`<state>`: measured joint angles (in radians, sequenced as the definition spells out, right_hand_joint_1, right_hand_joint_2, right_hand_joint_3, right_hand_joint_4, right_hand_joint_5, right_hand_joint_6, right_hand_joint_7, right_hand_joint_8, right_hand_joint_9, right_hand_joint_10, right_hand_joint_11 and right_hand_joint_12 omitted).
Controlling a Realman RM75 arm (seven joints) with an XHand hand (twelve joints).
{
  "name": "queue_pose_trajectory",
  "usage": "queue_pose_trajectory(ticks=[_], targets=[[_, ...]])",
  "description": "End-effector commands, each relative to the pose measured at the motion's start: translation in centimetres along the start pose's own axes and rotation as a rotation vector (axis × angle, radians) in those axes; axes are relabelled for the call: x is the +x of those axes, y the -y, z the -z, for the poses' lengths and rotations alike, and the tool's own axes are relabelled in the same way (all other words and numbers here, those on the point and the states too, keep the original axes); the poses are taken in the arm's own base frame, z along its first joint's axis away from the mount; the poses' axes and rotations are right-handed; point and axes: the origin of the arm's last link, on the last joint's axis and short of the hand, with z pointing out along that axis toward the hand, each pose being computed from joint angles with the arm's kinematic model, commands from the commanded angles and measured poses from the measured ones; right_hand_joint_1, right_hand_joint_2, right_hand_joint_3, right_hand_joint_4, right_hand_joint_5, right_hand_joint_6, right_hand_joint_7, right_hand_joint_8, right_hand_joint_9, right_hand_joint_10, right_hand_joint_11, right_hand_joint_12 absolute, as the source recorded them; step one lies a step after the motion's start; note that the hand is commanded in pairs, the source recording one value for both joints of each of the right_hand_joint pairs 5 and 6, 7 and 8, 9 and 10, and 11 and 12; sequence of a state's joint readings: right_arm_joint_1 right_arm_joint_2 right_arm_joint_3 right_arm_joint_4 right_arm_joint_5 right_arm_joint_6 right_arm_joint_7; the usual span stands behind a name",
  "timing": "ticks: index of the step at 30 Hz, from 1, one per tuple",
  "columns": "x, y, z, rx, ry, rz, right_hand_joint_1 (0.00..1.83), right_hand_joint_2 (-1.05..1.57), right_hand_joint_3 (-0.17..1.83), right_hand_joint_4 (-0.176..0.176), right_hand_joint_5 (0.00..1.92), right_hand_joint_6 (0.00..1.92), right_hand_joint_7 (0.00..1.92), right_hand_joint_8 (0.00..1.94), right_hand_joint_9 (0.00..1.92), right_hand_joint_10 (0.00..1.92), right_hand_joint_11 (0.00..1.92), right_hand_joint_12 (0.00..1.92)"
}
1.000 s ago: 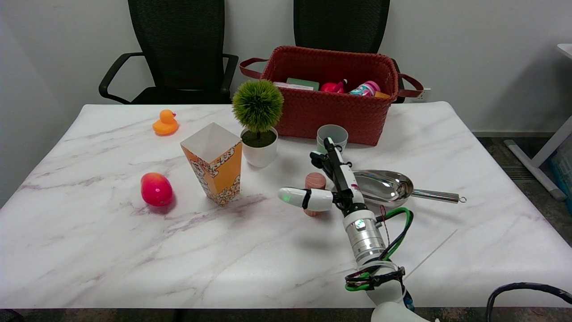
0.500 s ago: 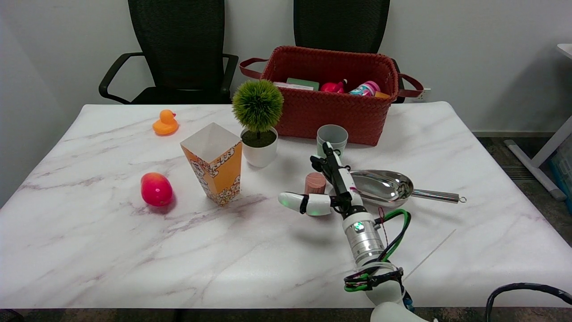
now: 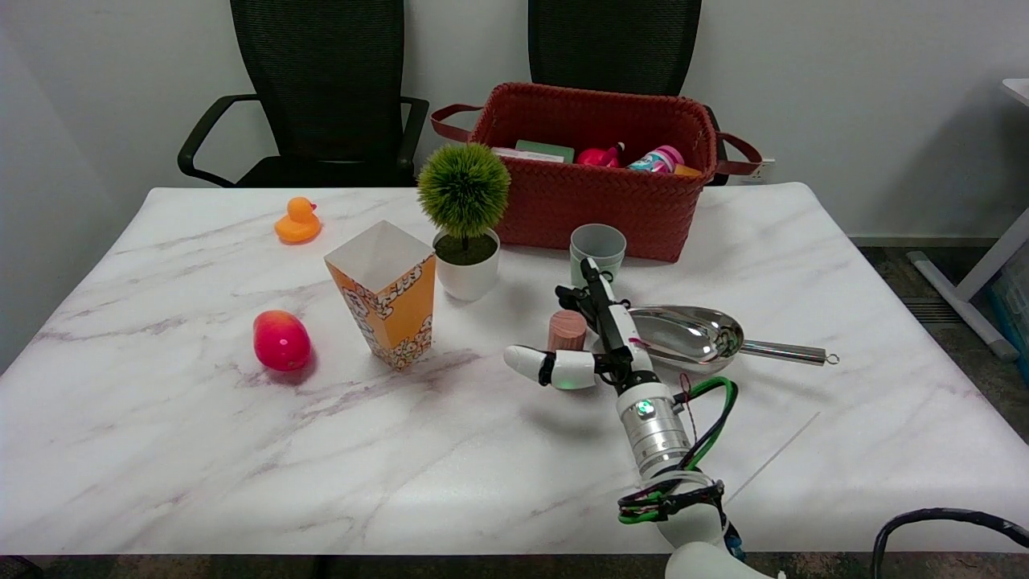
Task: Pick up the wooden cylinder.
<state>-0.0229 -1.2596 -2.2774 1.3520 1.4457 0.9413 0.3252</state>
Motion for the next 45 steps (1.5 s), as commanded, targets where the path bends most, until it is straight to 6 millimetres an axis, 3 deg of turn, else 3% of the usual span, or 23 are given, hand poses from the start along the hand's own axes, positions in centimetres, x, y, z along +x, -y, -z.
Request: queue_pose_trajectory(ticks=[1, 18, 25, 30, 31, 33, 37, 40, 42, 45], targets=[[-0.60, -0.26, -0.34, -0.008, 0.009, 0.001, 1.18, 0.23, 0.55, 0.000, 0.00, 0.00, 0.40, 0.40, 0.36, 0.36, 0.00, 0.00], [-1.27, -0.36, -0.96, -0.006, 0.020, -0.031, 1.16, 0.23, 0.62, 0.000, 0.00, 0.00, 0.44, 0.44, 0.39, 0.39, 0.01, 0.01], [-1.20, -0.41, -0.93, -0.010, 0.015, -0.036, 1.15, 0.23, 0.65, 0.000, 0.04, 0.04, 0.65, 0.65, 0.49, 0.49, 0.16, 0.16], [-1.12, -0.47, -0.91, -0.011, 0.010, -0.047, 1.10, 0.36, 0.72, 0.000, 0.46, 0.46, 1.06, 1.06, 0.73, 0.73, 0.39, 0.39], [-1.09, -0.51, -0.92, -0.012, 0.009, -0.052, 1.09, 0.38, 0.72, 0.000, 0.58, 0.58, 1.16, 1.16, 0.87, 0.87, 0.48, 0.48], [-1.07, -0.59, -0.88, -0.014, 0.008, -0.062, 1.07, 0.40, 0.71, 0.000, 0.67, 0.67, 1.24, 1.24, 1.01, 1.01, 0.63, 0.63], [-1.03, -0.67, -0.86, -0.017, 0.006, -0.065, 1.04, 0.44, 0.69, 0.000, 0.72, 0.72, 1.30, 1.30, 1.11, 1.11, 0.74, 0.74], [-0.93, -0.75, -0.90, -0.018, 0.003, -0.063, 0.97, 0.47, 0.64, 0.000, 0.90, 0.90, 1.45, 1.45, 1.31, 1.31, 1.04, 1.04], [-0.88, -0.78, -0.90, -0.019, -0.002, -0.060, 0.93, 0.50, 0.57, 0.000, 1.27, 1.27, 1.58, 1.58, 1.49, 1.49, 1.36, 1.36], [-0.70, -0.77, -0.86, -0.015, -0.021, -0.054, 0.91, 0.56, 0.51, 0.000, 1.88, 1.88, 1.76, 1.76, 1.64, 1.64, 1.61, 1.61]])
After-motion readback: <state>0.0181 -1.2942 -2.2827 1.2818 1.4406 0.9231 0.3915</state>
